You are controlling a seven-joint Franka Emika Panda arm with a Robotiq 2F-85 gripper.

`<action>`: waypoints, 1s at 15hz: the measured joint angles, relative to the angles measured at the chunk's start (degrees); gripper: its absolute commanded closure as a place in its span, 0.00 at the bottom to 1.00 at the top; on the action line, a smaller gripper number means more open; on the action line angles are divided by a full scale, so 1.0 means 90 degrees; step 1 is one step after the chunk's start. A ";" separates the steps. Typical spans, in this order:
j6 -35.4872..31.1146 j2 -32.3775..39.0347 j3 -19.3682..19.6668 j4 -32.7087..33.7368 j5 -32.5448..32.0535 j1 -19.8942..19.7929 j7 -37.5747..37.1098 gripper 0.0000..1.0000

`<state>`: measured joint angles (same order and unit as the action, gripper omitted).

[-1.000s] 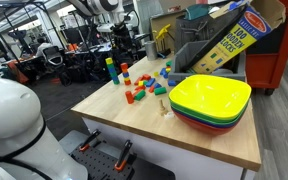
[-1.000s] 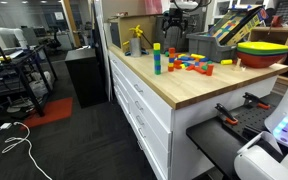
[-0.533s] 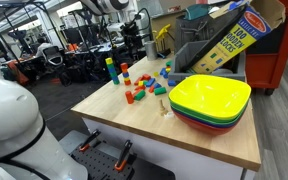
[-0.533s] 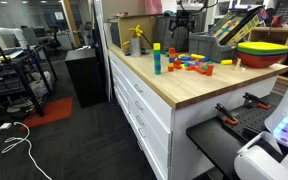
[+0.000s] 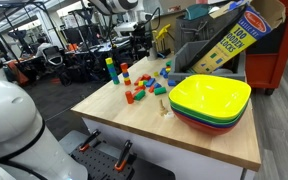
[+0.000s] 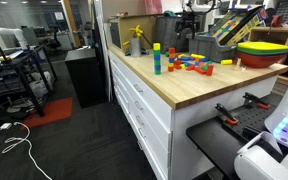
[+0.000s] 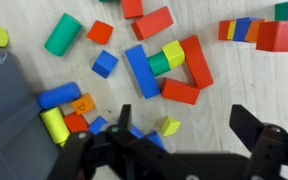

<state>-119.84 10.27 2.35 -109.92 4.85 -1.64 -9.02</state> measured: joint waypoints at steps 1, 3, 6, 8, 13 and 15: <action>0.0038 -0.0001 0.0018 -0.0001 -0.0002 -0.0034 0.0162 0.00; 0.0103 -0.0018 0.0049 -0.0037 -0.0003 -0.0086 0.0438 0.00; 0.0120 -0.0115 0.0055 -0.0241 -0.0005 -0.0147 0.0691 0.00; 0.0108 -0.0256 0.0055 -0.0483 -0.0055 -0.0159 0.0723 0.00; -0.0084 -0.0812 0.0056 -0.1302 -0.0272 -0.0162 0.0723 0.00; -0.0165 -0.1043 0.0056 -0.1623 -0.0273 -0.0169 0.0723 0.00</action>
<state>-121.33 0.89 2.85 -124.53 2.39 -3.16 -2.51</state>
